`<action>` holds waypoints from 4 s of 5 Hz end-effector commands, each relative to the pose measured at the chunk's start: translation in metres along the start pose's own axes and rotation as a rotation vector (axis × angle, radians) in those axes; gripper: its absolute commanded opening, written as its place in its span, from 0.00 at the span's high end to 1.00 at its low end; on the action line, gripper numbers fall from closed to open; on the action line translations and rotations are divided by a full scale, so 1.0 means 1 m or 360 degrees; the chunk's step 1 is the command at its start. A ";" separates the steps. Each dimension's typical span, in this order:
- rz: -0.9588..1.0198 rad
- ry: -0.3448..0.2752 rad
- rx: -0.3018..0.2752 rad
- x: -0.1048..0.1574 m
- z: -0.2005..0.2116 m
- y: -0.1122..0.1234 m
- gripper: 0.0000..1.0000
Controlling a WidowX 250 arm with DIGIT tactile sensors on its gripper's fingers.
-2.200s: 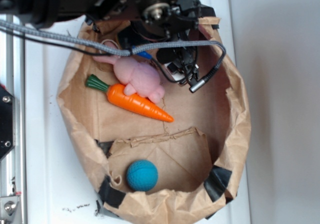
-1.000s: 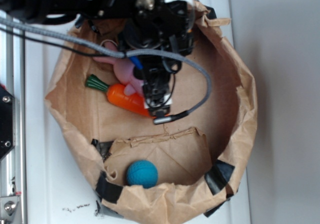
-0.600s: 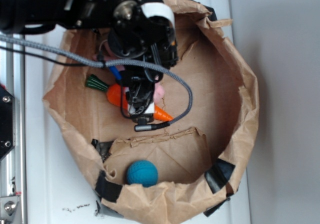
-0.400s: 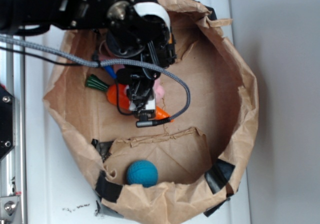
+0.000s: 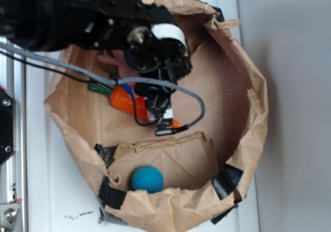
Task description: Grab the pink bunny.
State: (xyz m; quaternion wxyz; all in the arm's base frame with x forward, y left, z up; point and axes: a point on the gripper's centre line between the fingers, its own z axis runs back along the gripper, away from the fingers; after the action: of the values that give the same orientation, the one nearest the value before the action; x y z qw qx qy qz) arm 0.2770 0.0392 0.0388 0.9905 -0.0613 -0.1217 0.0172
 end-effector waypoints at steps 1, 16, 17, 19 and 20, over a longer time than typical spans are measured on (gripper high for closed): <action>0.0043 -0.0143 -0.0050 0.023 0.021 0.009 1.00; -0.0433 0.0185 -0.0377 -0.003 0.032 0.034 0.00; -0.0449 0.0166 -0.0347 -0.006 0.022 0.033 0.00; -0.0455 0.0114 -0.0295 -0.010 0.003 0.028 0.00; -0.0402 0.0070 -0.0239 -0.005 -0.011 0.026 0.00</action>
State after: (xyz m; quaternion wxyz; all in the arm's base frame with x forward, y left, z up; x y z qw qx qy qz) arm 0.2676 0.0511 0.0244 0.9800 -0.1250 -0.1042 -0.1143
